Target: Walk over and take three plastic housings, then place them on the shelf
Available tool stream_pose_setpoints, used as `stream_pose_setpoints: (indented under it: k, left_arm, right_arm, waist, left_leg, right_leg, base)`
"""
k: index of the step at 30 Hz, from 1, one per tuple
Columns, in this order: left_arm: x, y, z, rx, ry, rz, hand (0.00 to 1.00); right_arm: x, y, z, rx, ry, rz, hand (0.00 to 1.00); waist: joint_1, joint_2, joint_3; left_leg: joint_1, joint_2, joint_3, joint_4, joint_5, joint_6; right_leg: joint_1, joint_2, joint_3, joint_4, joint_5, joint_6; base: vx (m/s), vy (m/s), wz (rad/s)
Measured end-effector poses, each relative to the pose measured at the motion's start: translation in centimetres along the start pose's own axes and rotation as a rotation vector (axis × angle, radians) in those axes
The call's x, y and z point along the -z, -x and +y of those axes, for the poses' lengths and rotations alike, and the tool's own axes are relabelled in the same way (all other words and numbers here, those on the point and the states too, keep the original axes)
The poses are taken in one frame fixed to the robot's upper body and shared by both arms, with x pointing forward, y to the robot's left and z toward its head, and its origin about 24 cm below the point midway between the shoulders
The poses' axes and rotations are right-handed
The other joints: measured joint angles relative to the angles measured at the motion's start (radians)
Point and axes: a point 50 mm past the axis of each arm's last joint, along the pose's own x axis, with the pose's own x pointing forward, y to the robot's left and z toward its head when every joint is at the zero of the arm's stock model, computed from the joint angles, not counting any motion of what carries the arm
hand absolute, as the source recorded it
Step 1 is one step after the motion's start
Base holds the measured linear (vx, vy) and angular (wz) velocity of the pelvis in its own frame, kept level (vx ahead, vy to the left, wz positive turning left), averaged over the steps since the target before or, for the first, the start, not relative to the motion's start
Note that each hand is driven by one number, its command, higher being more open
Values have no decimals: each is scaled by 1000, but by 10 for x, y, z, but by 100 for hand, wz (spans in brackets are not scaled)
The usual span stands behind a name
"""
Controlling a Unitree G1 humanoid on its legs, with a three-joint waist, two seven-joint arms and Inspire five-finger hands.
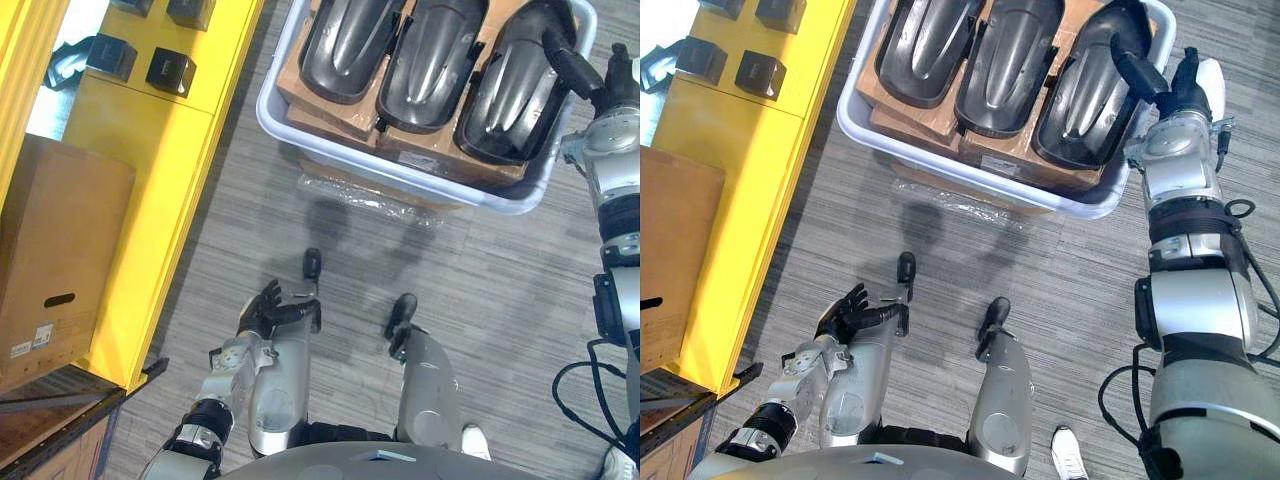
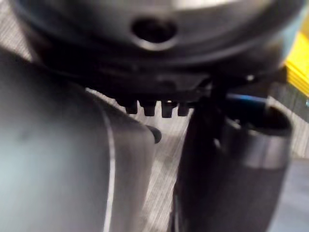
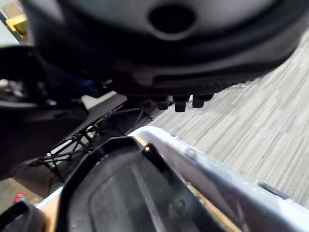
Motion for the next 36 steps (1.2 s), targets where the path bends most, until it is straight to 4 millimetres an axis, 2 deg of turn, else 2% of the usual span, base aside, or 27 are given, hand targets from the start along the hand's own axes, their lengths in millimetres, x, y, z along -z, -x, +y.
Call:
stream_pose_setpoints:
  k: [5, 12, 21, 22, 25, 29, 33, 36]
  left_arm:
    - [0, 0, 0, -2, 35, -1, 100]
    - [-2, 0, 0, 0, 39, -7, 100]
    - [-4, 0, 0, 2, 71, -18, 100]
    - [-5, 0, 0, 4, 71, -20, 100]
    - [-5, 0, -1, 5, 74, -25, 100]
    - [-6, 0, 0, 4, 77, -28, 100]
    - [-5, 0, 2, -6, 75, -24, 100]
    - [-4, 0, 3, -10, 75, -19, 100]
  right_arm:
    - [7, 0, -1, 12, 45, 82, 100]
    - [6, -2, -5, 10, 140, 78, 100]
    - [-1, 0, 6, -53, 431, -8, 100]
    - [-2, 0, 7, -58, 453, -15, 0]
    - [0, 0, 9, -61, 525, -15, 0]
    - [-7, -1, -4, 1, 638, -48, 0]
    - [-12, -1, -11, 26, 669, -54, 0]
    - [5, -1, -8, 27, 774, 2, 0]
  waist:
    - [2, 0, 0]
    - [3, 1, 0]
    - [11, 3, 0]
    - [13, 3, 0]
    - [16, 3, 0]
    - [15, 3, 0]
    - [15, 3, -1]
    - [17, 2, -2]
  left_leg:
    - [-9, 2, 10, 2, 2, -1]
    - [-23, 3, 13, 17, 0, -1]
    - [-51, 4, 11, 17, 11, -3]
    - [-55, 4, 10, 17, 12, -3]
    - [-61, 3, 8, 13, 18, -3]
    - [-58, 3, 8, 11, 18, -4]
    - [-44, 6, 15, -10, 20, -5]
    - [-30, 9, 26, -25, 34, -3]
  right_leg:
    - [-17, -8, -4, 27, -14, -4]
    - [-31, -11, -5, 46, -27, -8]
    - [-70, -26, -22, 106, -55, -17]
    - [-75, -27, -23, 111, -57, -18]
    - [-83, -28, -26, 117, -59, -20]
    - [-83, -30, -26, 126, -63, -22]
    - [-77, -31, -29, 128, -65, -24]
    - [-62, -37, -46, 126, -67, -24]
  base:
    - [46, -28, 2]
    - [16, -8, 1]
    - [7, -26, 7]
    - [24, -29, 7]
    - [35, -33, 4]
    - [0, 0, 0]
    - [2, -24, 4]
    - [16, -31, 15]
